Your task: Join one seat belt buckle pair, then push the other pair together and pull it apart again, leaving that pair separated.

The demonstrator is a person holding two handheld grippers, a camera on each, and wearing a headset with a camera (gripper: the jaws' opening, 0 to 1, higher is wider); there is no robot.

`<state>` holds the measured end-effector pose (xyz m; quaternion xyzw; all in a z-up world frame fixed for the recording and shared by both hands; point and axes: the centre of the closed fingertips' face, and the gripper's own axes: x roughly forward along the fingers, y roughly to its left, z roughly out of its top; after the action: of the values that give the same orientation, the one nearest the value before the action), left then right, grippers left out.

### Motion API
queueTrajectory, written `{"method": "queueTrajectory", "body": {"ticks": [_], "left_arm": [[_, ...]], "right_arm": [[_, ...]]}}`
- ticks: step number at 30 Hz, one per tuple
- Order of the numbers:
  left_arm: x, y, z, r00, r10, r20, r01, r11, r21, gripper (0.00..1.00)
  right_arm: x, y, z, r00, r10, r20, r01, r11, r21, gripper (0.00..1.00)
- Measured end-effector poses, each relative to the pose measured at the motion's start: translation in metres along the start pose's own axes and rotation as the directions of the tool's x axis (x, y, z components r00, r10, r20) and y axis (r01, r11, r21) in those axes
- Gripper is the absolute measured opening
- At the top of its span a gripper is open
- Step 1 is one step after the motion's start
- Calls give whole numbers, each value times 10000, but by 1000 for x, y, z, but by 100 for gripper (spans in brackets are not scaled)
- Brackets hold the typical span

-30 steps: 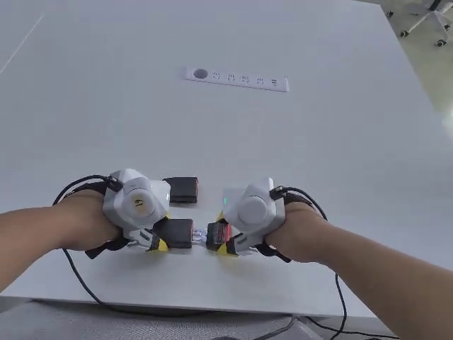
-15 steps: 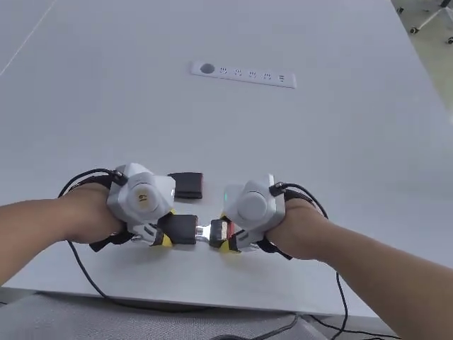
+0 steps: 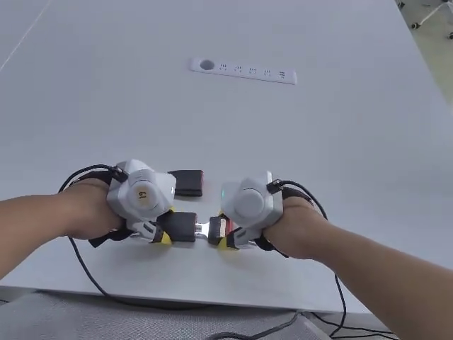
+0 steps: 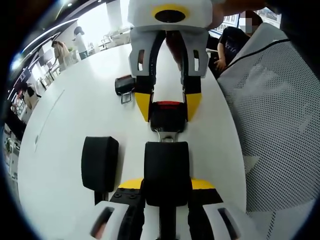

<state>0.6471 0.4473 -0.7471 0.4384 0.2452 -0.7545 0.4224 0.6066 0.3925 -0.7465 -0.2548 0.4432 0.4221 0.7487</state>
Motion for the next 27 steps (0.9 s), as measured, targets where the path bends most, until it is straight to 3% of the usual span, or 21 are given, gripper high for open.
{"method": "queueTrajectory", "body": {"ticks": [27], "left_arm": [[0,-2,1,9999,5,-113,-4,10000,54,32]], "right_arm": [[9,-1,14,9999,-106,-55,106,9999,111,30]]}}
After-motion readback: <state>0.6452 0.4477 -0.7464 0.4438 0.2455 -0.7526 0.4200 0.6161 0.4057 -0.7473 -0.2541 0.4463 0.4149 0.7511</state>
